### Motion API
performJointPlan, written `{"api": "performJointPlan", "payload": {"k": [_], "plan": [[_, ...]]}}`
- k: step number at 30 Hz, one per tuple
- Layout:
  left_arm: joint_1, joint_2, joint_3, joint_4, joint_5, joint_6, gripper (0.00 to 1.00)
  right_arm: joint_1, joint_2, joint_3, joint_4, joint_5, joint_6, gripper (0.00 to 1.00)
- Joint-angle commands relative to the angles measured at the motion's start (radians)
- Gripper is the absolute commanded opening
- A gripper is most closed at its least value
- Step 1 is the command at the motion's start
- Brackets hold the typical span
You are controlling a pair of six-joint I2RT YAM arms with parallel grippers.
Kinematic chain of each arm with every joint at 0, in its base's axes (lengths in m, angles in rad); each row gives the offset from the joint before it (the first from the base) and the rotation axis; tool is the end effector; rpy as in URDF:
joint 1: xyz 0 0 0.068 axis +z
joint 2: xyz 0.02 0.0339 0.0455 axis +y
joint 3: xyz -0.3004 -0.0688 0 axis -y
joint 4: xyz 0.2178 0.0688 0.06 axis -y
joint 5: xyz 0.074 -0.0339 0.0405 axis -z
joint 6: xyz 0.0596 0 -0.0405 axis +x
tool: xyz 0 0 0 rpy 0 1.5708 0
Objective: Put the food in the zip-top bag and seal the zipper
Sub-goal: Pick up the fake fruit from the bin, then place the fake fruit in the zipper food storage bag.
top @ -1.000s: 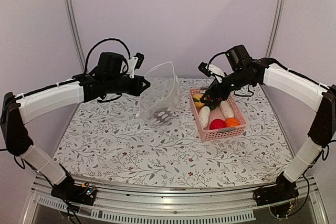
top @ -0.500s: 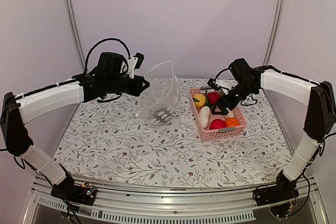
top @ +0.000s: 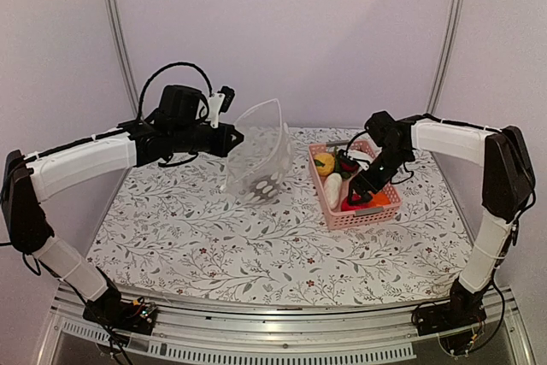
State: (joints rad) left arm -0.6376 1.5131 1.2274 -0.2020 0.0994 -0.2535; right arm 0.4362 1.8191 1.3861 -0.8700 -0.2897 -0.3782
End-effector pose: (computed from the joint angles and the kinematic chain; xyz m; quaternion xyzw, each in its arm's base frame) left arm 0.2748 -0.2109 0.3471 0.1885 0.8352 -0.2603 0.4462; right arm 0.3113 0.1639 0.2413 -0.4061 0.8929 0.1468 0.1279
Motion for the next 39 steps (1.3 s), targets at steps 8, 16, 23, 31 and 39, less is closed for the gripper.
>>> {"api": "performJointPlan", "payload": {"k": [8, 16, 23, 31, 39], "plan": [[-0.008, -0.016, 0.017, -0.020, -0.004, 0.016, 0.00, -0.004, 0.075, -0.013, -0.028, -0.009, 0.016, 0.84], [-0.015, -0.013, 0.017, -0.022, -0.005, 0.018, 0.00, -0.004, 0.102, -0.009, -0.034, -0.024, 0.021, 0.69], [-0.018, -0.009, 0.019, -0.025, -0.007, 0.019, 0.00, -0.004, 0.089, 0.035, -0.055, -0.011, 0.019, 0.56], [-0.017, -0.009, 0.020, -0.025, -0.006, 0.020, 0.00, -0.003, 0.015, 0.157, -0.080, 0.019, 0.004, 0.46], [-0.017, -0.001, 0.020, -0.024, -0.006, 0.022, 0.00, 0.044, -0.089, 0.333, -0.066, -0.131, -0.063, 0.44]]}}
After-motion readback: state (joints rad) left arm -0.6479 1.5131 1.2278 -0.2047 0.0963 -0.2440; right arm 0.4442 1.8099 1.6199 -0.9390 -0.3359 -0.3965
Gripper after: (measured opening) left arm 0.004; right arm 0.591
